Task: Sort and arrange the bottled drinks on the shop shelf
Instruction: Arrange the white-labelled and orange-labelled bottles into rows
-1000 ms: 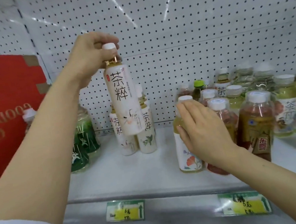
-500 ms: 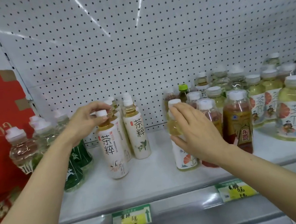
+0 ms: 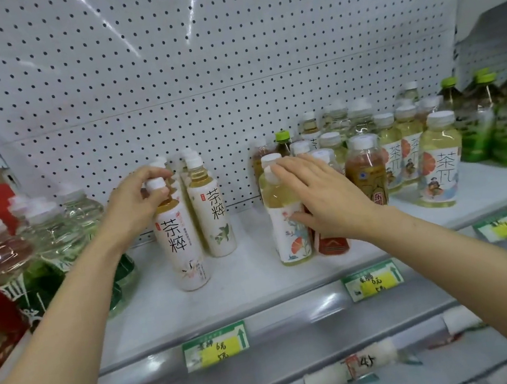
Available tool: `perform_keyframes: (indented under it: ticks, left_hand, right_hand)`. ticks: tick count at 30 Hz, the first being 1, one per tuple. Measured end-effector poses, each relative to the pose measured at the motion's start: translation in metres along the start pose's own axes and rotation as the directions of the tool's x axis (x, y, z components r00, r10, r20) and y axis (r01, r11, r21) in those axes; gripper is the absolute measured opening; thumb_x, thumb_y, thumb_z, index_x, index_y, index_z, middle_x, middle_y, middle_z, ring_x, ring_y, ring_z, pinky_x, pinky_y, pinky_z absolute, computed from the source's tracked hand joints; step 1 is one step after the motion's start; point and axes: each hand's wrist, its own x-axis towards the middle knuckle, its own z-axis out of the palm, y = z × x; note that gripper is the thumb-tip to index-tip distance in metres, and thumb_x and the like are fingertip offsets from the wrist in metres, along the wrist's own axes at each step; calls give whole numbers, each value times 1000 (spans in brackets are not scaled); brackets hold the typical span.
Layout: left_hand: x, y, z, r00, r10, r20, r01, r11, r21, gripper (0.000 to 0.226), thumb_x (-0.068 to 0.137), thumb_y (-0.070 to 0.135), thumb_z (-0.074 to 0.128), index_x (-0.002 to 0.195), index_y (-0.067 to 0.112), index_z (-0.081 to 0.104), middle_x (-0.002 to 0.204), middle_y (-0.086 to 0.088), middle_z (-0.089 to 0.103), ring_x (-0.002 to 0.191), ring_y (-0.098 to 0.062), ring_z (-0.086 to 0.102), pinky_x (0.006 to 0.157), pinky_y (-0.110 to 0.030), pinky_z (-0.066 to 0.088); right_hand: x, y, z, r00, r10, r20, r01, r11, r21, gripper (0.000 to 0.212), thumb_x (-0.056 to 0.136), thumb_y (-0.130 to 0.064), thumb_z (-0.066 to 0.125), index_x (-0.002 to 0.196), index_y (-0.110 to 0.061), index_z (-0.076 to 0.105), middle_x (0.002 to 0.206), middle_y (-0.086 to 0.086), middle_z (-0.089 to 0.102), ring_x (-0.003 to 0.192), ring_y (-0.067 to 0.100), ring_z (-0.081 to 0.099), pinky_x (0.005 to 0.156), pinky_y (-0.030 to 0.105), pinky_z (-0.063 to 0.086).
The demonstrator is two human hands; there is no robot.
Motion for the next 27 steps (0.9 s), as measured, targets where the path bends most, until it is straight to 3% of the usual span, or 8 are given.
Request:
perform_keyframes:
  ticks: [3,5,7,9,12,16,20,27]
  left_hand:
    - [-7,21,21,980,112,-166,-59,952,299,48,94,19,64,140,20,49,144,-5,42,126,-24,48,103,-37,38]
    - [-20,50,48,952,203,-230,-149,961,232,52,93,22,66,141,20,47,144,-3,43,127,-22,49,104,-32,36]
    - [-33,74,87,979,188,-80,-181,979,92,67,86,32,75,144,20,44,145,0,47,129,-17,49,108,-32,38]
    - [-44,90,129,994,63,87,-57,996,-74,92,72,48,83,147,20,39,147,1,46,132,-16,47,108,-38,42]
    - [-49,95,176,998,-71,0,71,996,-50,108,57,64,84,143,19,36,145,-1,38,131,-18,41,105,-35,39]
    - [-37,90,186,979,-184,-91,178,982,-63,97,52,63,88,131,29,41,140,-3,41,126,-21,45,105,-40,44]
    - [-31,81,170,979,-204,6,202,969,-144,67,65,28,90,116,36,46,106,18,61,93,-4,60,73,-23,49]
    - [-48,78,180,970,-237,-52,214,936,-279,76,65,27,91,124,47,48,116,11,69,103,-11,67,91,-44,55]
  right_hand:
    - [-9,11,-2,997,52,-56,-53,998,-19,74,88,-29,66,150,-5,35,155,13,38,146,29,29,122,39,10]
    - [-15,24,-3,986,100,-130,-103,994,-21,69,88,-27,66,147,-3,40,151,15,43,143,31,32,121,40,13]
    - [-20,38,-3,976,123,-179,-126,992,-4,66,88,-28,67,144,-2,43,147,15,47,140,32,36,119,41,21]
    - [-24,51,-5,976,144,-165,-140,989,39,67,91,-36,64,145,-3,43,147,13,46,138,30,38,117,43,28]
    - [-32,62,-3,983,143,-112,-129,984,124,70,92,-41,60,149,-7,37,151,11,43,136,27,42,114,42,35]
    - [-37,65,9,991,107,-81,-86,970,227,74,93,-39,55,154,-8,26,158,12,32,138,28,40,113,41,36]
    - [-37,66,16,991,87,-105,-54,958,282,80,89,-33,66,153,-6,25,156,15,33,138,31,41,113,42,37]
    - [-37,68,18,989,55,-137,-5,940,340,78,89,-28,67,152,-4,27,155,16,34,134,33,43,112,39,36]
